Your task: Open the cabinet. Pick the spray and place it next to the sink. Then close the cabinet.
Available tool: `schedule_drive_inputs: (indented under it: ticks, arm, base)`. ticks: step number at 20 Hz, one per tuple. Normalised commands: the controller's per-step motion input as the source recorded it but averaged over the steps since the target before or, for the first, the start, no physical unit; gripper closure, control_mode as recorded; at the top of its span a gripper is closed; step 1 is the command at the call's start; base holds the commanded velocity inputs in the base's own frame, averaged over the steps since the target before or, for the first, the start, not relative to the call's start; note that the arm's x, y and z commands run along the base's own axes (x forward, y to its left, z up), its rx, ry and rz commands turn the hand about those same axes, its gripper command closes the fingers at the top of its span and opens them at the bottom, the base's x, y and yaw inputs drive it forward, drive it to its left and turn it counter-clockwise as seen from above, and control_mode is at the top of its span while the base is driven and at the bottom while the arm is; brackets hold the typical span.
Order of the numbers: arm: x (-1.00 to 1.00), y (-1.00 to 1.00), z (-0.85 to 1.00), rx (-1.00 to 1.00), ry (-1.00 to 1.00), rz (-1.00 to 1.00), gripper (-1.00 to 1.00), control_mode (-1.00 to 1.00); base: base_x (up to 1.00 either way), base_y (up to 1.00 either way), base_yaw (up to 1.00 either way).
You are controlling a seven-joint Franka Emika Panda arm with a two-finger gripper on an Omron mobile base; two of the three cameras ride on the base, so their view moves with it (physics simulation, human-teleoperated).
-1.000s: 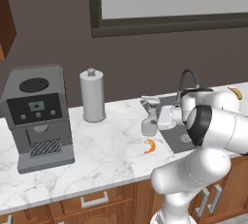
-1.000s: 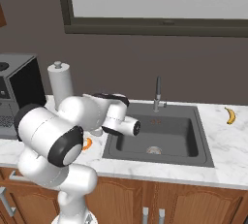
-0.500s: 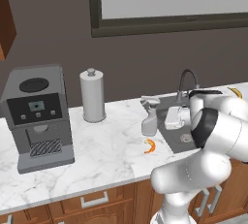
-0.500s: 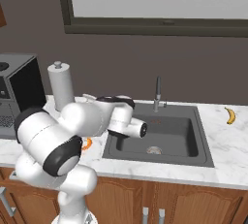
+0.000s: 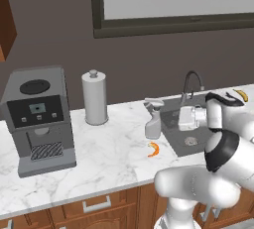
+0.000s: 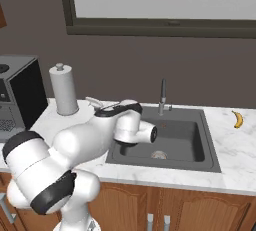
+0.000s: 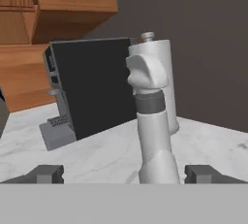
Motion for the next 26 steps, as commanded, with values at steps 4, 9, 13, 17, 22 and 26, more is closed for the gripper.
schedule_drive_inputs:
  ticks: [4, 9, 13, 17, 22, 26]
  arm:
    - [-0.37, 0.00, 0.44, 0.00, 0.08, -0.08, -1.00, -1.00]
    - [-0.41, 0.00, 0.47, -0.01, 0.08, -0.12, -1.00, -1.00]
    - [-0.46, 0.03, 0.44, -0.07, 0.03, -0.17, -1.00, -1.00]
    - [-0.43, 0.03, 0.42, -0.14, 0.01, -0.11, -1.00, -1.00]
    - [-0.46, 0.04, 0.43, -0.15, 0.01, -0.08, -1.00, -1.00]
    - [-0.46, 0.08, 0.43, -0.12, 0.04, -0.10, -1.00, -1.00]
  base:
    - [0.00, 0.00, 0.00]
    - [0.00, 0.00, 0.00]
    - [0.00, 0.00, 0.00]
    - [0.00, 0.00, 0.00]
    - [0.00, 0.00, 0.00]
    - [0.00, 0.00, 0.00]
